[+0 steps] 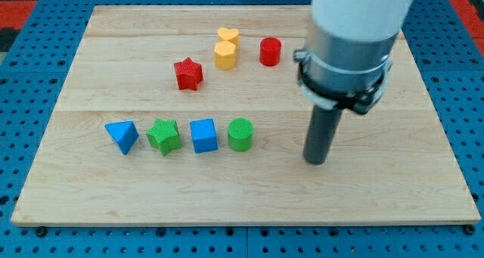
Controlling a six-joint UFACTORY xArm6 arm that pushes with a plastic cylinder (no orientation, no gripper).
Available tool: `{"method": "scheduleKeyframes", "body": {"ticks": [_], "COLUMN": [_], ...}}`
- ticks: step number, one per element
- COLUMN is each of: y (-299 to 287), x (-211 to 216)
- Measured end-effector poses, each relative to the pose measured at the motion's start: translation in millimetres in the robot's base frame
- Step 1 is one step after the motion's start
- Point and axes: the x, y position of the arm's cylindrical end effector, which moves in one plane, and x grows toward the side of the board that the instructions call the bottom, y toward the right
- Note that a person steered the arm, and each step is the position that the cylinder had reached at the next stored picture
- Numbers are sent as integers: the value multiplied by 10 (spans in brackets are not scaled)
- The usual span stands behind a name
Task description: Slide the red star left a bit
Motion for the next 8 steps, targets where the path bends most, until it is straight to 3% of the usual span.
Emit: {"method": "scheduleKeyframes", "body": {"ticks": [2,3,6,8], "y": [346,-16,-1756,-2369], "x": [-1354,-1576,-1412,-1559]}}
